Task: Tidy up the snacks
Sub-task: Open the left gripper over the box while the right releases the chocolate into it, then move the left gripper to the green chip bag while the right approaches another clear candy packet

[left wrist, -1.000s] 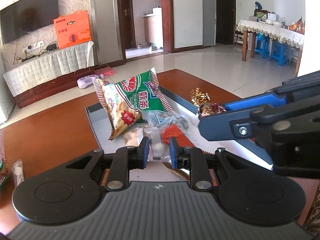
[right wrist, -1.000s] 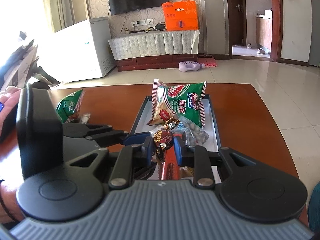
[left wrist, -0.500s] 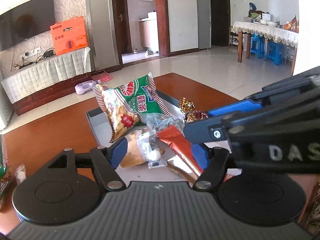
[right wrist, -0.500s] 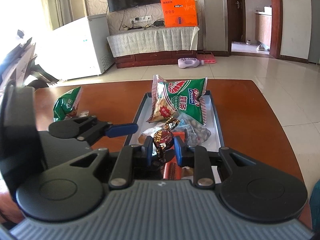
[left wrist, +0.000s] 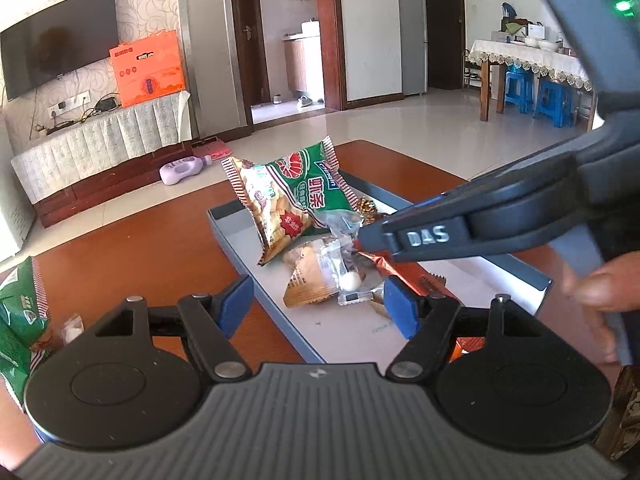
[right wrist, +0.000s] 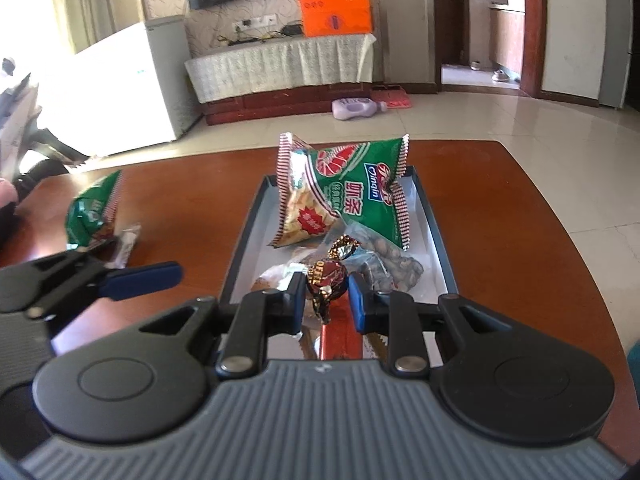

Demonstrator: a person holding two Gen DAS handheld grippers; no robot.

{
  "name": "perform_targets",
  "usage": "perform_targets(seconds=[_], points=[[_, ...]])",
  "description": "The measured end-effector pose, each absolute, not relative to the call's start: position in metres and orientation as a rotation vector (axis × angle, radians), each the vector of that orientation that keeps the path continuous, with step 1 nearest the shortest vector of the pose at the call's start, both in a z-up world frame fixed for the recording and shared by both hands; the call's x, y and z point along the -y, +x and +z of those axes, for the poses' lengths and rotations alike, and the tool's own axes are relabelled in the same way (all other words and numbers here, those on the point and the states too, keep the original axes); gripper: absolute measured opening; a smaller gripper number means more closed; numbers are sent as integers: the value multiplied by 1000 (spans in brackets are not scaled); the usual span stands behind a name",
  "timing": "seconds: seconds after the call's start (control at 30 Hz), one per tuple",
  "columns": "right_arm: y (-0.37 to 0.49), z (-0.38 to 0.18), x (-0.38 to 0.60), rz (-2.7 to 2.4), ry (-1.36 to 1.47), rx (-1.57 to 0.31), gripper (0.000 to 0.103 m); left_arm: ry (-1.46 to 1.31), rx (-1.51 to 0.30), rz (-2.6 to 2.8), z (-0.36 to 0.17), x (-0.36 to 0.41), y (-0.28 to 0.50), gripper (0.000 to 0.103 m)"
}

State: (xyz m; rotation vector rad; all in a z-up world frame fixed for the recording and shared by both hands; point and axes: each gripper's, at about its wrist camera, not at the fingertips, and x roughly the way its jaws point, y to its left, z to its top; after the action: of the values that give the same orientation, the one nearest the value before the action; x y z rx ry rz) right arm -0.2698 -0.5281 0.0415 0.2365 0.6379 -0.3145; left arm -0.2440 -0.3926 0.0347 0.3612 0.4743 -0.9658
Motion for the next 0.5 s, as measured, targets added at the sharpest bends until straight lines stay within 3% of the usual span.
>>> perform_targets(seconds=[0.13, 0.23, 0.43, 0.5], points=[[-270, 39, 530, -339, 247, -635, 27, 364, -467, -969, 38, 388, -246, 77], [-273, 40, 530, -345, 242, -627, 37, 358, -469, -968, 39, 388, -246, 77], [-286, 51, 532, -335, 289, -565, 43, 364, -463, -965, 38, 392, -249, 80], [-290, 53, 531, -323, 293, -547, 51, 367, -461, -963, 38, 391, -249, 80]])
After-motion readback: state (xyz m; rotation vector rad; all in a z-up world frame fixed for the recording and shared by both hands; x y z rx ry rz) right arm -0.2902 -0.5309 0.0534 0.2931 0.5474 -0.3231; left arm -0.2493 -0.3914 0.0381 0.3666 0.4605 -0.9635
